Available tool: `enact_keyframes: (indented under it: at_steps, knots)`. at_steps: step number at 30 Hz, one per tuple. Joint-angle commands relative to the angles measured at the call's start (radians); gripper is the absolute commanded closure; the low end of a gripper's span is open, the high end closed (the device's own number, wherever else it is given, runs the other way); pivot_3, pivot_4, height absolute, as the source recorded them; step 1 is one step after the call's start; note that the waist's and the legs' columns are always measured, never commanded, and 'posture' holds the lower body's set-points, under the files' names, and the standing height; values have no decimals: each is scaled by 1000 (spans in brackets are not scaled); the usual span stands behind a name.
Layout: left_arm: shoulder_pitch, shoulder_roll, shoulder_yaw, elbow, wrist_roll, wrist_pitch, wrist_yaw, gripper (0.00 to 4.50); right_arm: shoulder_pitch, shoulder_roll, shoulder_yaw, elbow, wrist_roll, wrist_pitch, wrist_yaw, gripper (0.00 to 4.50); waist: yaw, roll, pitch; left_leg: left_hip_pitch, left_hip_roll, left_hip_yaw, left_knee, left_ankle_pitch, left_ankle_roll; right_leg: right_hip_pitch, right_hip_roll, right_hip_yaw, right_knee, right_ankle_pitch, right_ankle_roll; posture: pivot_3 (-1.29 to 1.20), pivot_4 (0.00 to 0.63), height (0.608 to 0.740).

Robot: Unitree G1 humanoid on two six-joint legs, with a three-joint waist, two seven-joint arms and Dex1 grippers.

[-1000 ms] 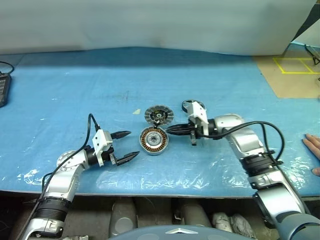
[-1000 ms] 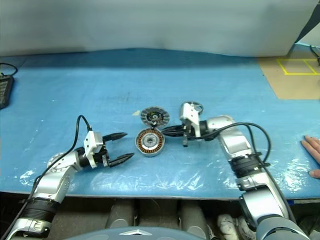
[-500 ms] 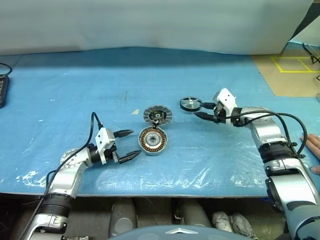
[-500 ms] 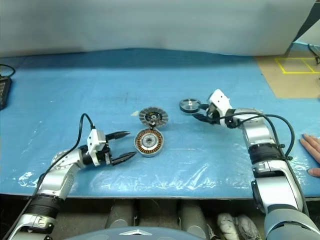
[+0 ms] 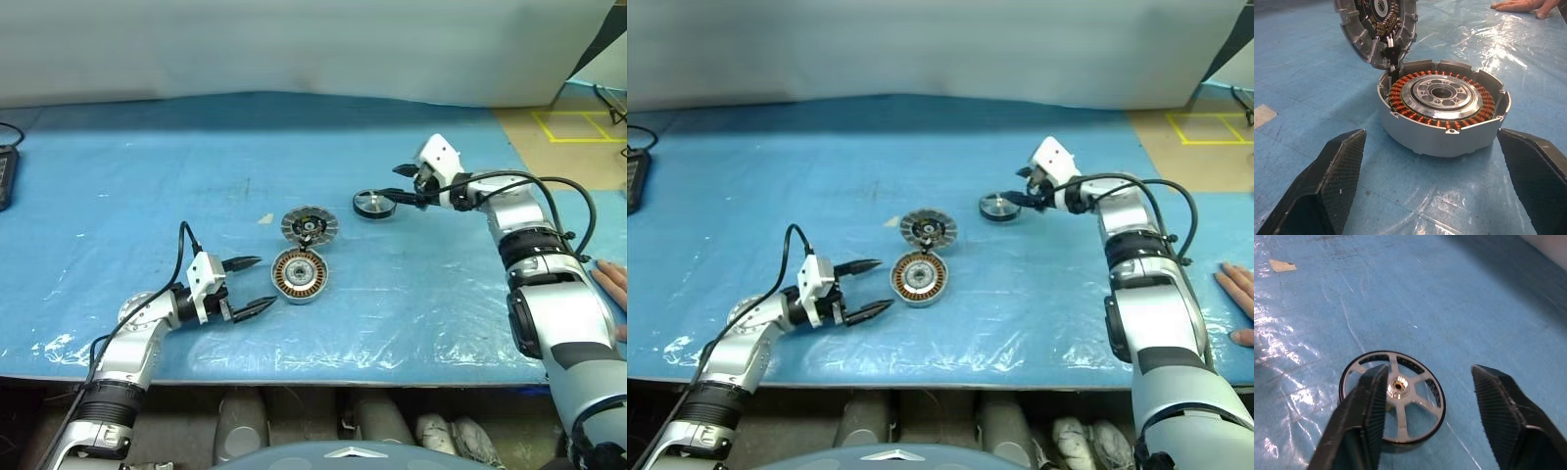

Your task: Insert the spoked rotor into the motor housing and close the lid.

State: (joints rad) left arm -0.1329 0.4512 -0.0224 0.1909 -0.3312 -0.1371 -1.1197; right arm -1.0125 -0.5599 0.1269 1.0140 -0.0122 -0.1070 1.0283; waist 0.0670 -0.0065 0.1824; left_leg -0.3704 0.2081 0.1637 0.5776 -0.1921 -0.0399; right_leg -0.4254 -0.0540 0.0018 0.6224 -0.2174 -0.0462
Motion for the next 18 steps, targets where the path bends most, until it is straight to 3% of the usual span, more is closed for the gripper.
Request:
enact_keyframes:
  at_steps: [1,2,3,18]
  knots:
    - [0,-2,6,-10,-2,-25,7,0,-49,19,19,57,-46,-56,-4,417,1,0,0,0,0,0,0,0,0,0,0,0,0,0,0,0,150,740]
    - [2,-3,6,-11,-2,-26,9,0,-57,23,29,72,-62,-67,-4,44,1,0,0,-1,0,0,0,0,1,-1,0,0,0,0,0,0,150,740]
    - [3,-4,5,-12,-2,-27,11,0,-63,26,36,84,-74,-76,-4,13,1,0,0,-1,0,0,0,1,1,-1,0,0,0,0,0,0,150,740]
    - [20,-11,-2,-11,1,-40,32,0,-163,37,73,205,-193,-110,-18,13,1,0,0,-9,1,0,2,2,3,-9,0,0,2,0,0,0,150,740]
